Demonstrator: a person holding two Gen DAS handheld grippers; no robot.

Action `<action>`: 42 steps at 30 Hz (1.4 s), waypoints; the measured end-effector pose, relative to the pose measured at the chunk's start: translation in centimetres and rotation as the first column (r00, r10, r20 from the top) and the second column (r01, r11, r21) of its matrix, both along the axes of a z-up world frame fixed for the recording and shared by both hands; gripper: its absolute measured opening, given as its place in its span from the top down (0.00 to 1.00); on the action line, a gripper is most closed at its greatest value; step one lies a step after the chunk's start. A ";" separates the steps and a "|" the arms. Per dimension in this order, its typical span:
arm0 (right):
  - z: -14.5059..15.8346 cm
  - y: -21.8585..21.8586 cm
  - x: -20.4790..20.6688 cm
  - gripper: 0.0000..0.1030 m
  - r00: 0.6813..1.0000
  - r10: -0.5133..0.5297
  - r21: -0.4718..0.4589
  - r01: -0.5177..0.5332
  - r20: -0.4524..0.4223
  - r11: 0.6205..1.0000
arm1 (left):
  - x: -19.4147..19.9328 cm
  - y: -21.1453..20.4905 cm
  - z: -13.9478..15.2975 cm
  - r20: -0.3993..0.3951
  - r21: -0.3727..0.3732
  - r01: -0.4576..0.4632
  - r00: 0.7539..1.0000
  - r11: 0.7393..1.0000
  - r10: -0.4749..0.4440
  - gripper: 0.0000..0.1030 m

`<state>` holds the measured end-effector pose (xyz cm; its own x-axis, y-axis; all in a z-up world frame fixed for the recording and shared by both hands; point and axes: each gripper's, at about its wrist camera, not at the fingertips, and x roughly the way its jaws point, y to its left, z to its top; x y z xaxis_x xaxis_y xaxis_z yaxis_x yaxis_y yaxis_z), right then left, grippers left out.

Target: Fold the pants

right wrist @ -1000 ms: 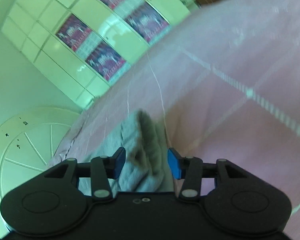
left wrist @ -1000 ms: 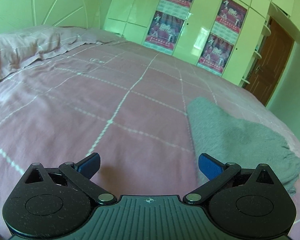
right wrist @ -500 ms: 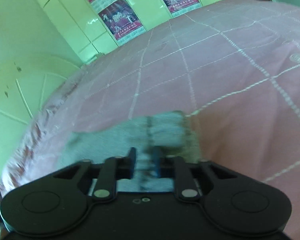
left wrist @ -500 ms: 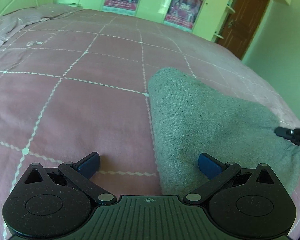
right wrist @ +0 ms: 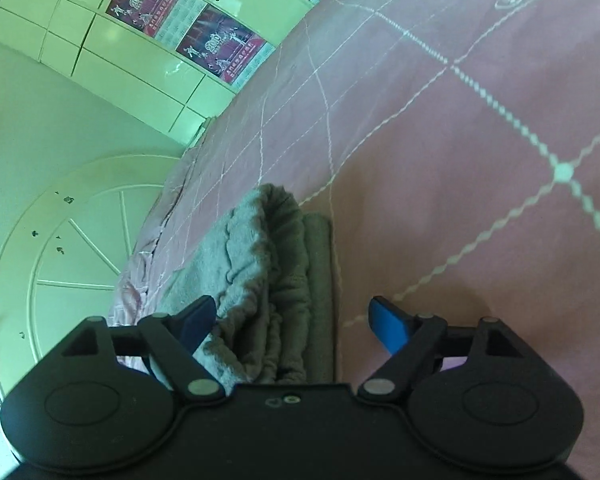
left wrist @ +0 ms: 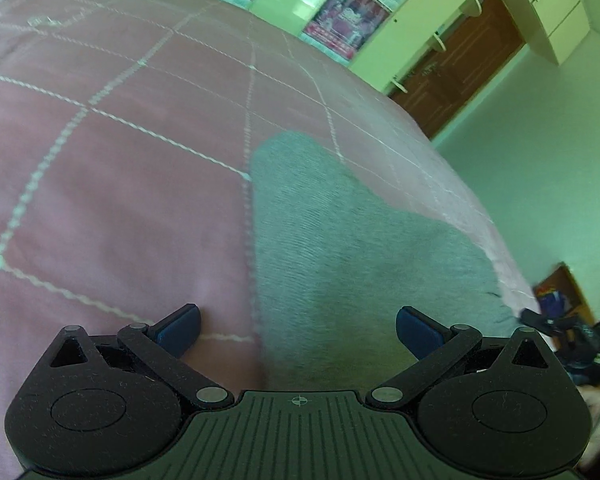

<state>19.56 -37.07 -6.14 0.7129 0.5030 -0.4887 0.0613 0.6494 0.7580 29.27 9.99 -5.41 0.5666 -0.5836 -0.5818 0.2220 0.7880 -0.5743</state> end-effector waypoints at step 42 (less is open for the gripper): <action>1.5 4.7 22.9 0.64 0.965 0.241 0.261 -0.261 0.107 0.929 | 21.3 2.6 -2.9 -0.073 -0.498 -0.035 0.997 0.866 -0.002 0.73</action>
<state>42.43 -32.37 -4.62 0.5737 0.7763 -0.2615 -0.1380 0.4062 0.9033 50.57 12.56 -8.33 0.5479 -0.7973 -0.2533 0.1571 0.3955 -0.9049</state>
